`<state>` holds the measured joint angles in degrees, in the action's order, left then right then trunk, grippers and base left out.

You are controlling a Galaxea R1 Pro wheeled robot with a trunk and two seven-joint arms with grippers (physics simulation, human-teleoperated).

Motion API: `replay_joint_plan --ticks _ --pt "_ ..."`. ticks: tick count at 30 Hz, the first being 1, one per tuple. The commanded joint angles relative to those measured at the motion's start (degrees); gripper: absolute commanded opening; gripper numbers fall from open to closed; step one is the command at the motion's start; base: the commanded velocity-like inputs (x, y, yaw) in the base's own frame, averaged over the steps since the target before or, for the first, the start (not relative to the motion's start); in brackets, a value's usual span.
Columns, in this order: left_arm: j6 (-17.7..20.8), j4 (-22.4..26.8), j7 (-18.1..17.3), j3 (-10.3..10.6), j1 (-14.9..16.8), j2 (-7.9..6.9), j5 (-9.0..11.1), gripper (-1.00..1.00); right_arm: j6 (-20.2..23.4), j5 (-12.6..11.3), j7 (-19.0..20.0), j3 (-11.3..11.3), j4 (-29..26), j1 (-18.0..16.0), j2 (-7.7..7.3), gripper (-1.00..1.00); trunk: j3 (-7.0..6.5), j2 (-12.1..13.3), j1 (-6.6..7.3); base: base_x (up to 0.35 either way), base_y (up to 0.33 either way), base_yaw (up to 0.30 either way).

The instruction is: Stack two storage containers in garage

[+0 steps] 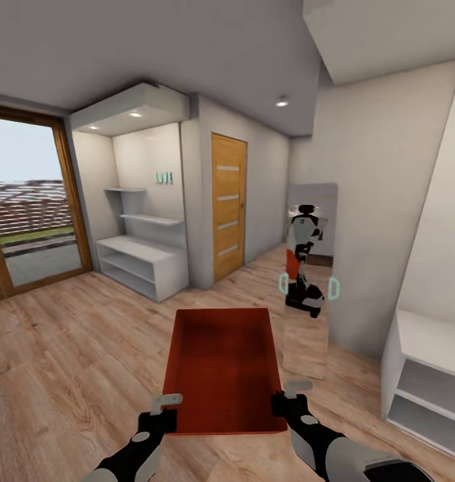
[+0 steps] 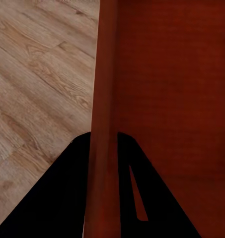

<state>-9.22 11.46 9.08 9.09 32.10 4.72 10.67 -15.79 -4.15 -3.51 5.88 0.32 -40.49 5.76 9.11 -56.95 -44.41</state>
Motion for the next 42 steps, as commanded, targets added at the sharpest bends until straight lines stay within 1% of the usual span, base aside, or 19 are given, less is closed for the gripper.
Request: replay_joint_plan --ticks 1,23,36,42 --pt "-0.71 0.84 0.5 0.24 0.07 0.02 -0.12 -1.0 -0.12 -0.19 0.08 -1.05 0.21 -0.03 0.03 -1.0 0.09 -0.06 -0.04 0.32 0.0 0.0" --pt "-0.71 0.84 0.5 0.24 0.07 0.02 -0.12 -1.0 -0.12 -0.2 0.21 -1.05 0.21 -0.03 -0.05 -1.0 0.09 -0.06 -0.04 0.32 0.0 0.002" --pt "-0.71 0.84 0.5 0.23 0.07 0.02 -0.12 -1.0 -0.12 -0.16 0.25 -1.05 0.21 -0.03 -0.05 -1.0 0.09 -0.06 -0.04 0.319 0.0 0.236" --pt "-0.71 0.84 0.5 0.23 0.07 0.02 -0.12 -1.0 -0.12 -0.17 0.51 -1.05 0.21 -0.03 -0.07 -1.0 0.09 -0.06 -0.04 0.319 0.0 0.073"
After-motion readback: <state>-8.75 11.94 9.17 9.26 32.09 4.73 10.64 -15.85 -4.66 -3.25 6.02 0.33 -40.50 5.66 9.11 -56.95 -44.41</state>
